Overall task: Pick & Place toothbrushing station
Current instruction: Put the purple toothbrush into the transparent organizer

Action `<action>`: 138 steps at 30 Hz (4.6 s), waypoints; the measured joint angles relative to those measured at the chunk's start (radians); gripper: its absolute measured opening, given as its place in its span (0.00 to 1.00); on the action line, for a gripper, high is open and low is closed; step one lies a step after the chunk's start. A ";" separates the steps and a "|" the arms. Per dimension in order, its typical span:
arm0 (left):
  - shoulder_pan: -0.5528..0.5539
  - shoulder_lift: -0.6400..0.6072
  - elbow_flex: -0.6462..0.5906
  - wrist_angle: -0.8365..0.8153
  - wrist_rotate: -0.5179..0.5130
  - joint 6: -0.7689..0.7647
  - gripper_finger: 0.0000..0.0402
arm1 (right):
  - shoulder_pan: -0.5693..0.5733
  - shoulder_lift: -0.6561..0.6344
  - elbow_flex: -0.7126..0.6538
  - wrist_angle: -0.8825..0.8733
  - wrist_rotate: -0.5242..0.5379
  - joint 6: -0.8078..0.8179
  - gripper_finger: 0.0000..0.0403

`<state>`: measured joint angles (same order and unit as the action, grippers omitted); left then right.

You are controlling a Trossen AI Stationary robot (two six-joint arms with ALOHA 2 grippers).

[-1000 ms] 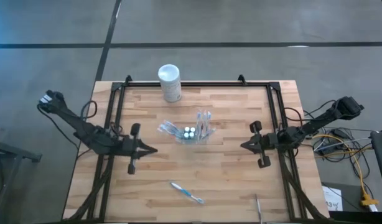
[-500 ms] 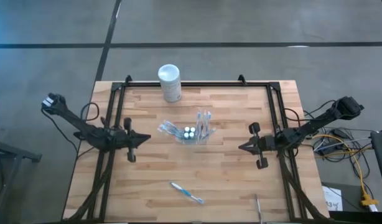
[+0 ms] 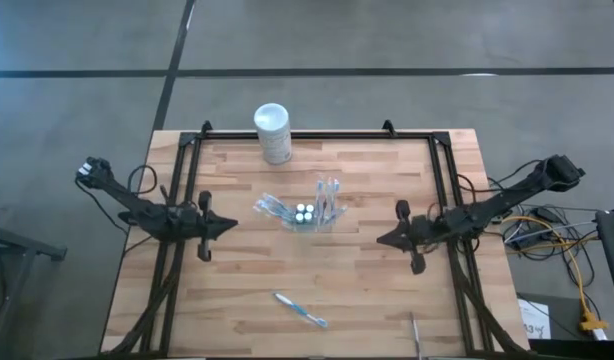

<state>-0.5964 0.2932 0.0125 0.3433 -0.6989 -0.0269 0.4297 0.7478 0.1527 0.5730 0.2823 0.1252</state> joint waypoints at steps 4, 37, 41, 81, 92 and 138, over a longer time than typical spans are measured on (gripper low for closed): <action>0.000 -0.001 -0.003 -0.053 0.002 -0.066 0.01 | 0.000 0.026 0.193 -0.395 0.073 0.131 0.02; 0.000 -0.003 -0.001 -0.058 0.159 -0.106 0.02 | 0.497 1.207 1.415 -1.723 -0.092 1.619 0.32; 0.000 -0.003 -0.001 -0.059 0.159 -0.125 0.03 | 0.527 1.266 1.455 -1.755 -0.157 1.757 0.44; 0.000 -0.003 -0.002 -0.060 0.167 -0.195 0.03 | 0.530 1.336 1.286 -1.560 -0.307 1.555 0.14; 0.000 -0.003 -0.001 -0.060 0.167 -0.197 0.02 | 0.331 1.338 1.299 -1.569 -0.211 1.130 0.06; 0.000 0.501 0.628 -0.320 0.211 -0.136 0.36 | 0.222 1.326 1.371 -1.420 0.084 0.504 0.35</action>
<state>-0.5964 0.7941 0.6404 0.0237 -0.4881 -0.1630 0.6518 2.0734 1.5237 -0.8466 0.3659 0.6289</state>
